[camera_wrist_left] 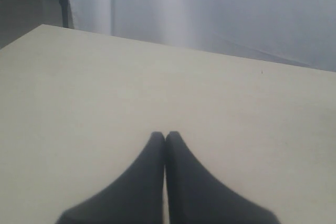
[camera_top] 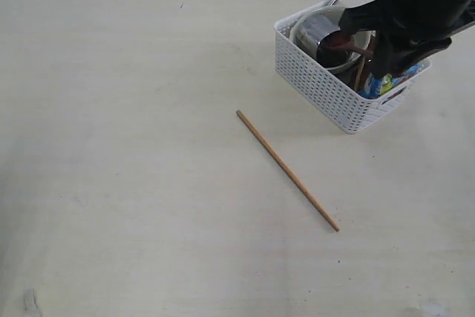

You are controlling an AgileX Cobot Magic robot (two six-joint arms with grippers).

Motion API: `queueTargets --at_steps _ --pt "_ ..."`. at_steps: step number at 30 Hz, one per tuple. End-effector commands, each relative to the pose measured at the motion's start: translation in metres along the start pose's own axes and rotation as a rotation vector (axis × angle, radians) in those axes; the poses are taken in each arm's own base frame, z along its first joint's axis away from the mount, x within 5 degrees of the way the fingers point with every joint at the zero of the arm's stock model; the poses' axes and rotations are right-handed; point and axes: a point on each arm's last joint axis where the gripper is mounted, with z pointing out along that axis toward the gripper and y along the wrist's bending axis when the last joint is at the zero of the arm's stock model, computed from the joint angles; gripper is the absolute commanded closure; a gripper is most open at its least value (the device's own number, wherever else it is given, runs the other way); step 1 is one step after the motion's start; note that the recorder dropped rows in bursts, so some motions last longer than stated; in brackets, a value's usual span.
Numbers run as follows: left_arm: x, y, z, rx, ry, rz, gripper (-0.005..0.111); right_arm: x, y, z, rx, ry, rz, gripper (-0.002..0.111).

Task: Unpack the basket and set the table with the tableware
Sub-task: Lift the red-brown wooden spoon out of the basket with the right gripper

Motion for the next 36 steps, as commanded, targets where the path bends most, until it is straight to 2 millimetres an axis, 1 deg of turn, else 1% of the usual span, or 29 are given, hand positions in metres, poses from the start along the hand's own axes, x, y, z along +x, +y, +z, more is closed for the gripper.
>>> queueTargets --at_steps 1,7,10,17,20,23,26,31,32,36 --pt "0.001 0.0 0.0 -0.002 -0.003 -0.004 0.107 0.015 0.001 -0.013 -0.007 -0.029 -0.003 0.109" --pt "0.001 0.0 0.0 -0.002 -0.003 -0.004 0.107 0.037 0.005 -0.017 -0.049 -0.027 -0.012 0.109" --pt "0.001 0.0 0.0 -0.002 -0.003 -0.004 0.107 0.044 0.006 -0.016 -0.062 -0.022 -0.038 0.109" --pt "0.001 0.0 0.0 -0.002 -0.003 -0.004 0.107 0.046 0.011 -0.016 -0.121 -0.023 -0.078 0.109" --pt "0.001 0.0 0.0 -0.002 -0.003 -0.004 0.107 0.046 0.017 -0.017 -0.186 -0.04 -0.179 0.109" --pt "0.001 0.0 0.0 -0.002 -0.003 -0.004 0.107 0.046 0.023 -0.017 -0.21 -0.06 -0.359 0.109" --pt "0.001 0.0 0.0 -0.002 -0.003 -0.004 0.107 0.048 0.033 -0.016 -0.193 -0.072 -0.641 0.109" --pt "0.001 0.0 0.0 -0.002 -0.003 -0.004 0.107 0.054 0.059 -0.012 -0.164 -0.101 -1.367 0.109" --pt "0.001 0.0 0.0 -0.002 -0.003 -0.004 0.107 0.051 0.066 -0.012 -0.136 -0.151 -1.471 0.109" --pt "0.001 0.0 0.0 -0.002 -0.003 -0.004 0.107 0.036 0.087 -0.008 0.057 -0.303 -1.678 0.109"
